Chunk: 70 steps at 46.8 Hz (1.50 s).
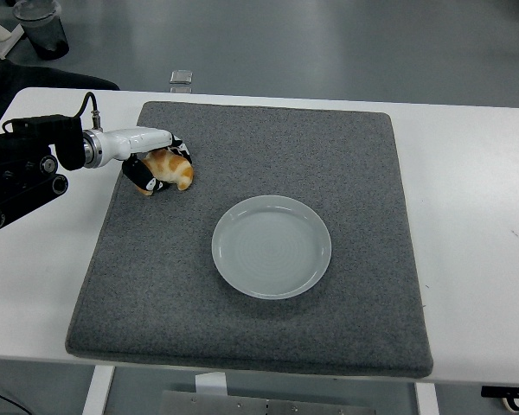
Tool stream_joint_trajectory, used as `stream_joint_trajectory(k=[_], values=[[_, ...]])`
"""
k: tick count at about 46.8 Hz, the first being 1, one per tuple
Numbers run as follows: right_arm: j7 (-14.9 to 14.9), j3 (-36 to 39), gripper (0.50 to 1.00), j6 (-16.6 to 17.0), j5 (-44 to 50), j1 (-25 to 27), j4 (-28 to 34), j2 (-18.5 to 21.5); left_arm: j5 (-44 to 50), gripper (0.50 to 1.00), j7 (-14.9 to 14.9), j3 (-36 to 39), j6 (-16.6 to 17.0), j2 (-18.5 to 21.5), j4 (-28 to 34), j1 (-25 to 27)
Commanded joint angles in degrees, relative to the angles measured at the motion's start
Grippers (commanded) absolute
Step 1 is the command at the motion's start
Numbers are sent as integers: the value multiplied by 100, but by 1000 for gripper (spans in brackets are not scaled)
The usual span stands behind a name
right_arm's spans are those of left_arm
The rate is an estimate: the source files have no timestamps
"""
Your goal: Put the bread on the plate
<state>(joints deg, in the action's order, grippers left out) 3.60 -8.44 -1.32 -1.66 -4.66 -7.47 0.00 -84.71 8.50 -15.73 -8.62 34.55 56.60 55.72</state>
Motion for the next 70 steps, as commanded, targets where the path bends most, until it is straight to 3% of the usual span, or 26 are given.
stream_joint_trajectory(k=[1,42,55,70], values=[[0,0,930,0,-1,0,0,0,-20,500,3,0,1,0,0,0],[0,0,932,0,-1,0,0,0,-116,500,-6,-9,98,-185,0,88],[0,0,930,0,-1,0,0,0,-90,500,-15,-18,45,-80,140,342],[0,0,930,0,8,0,0,0,33,500,-15,-62,-131,404,509,1010]])
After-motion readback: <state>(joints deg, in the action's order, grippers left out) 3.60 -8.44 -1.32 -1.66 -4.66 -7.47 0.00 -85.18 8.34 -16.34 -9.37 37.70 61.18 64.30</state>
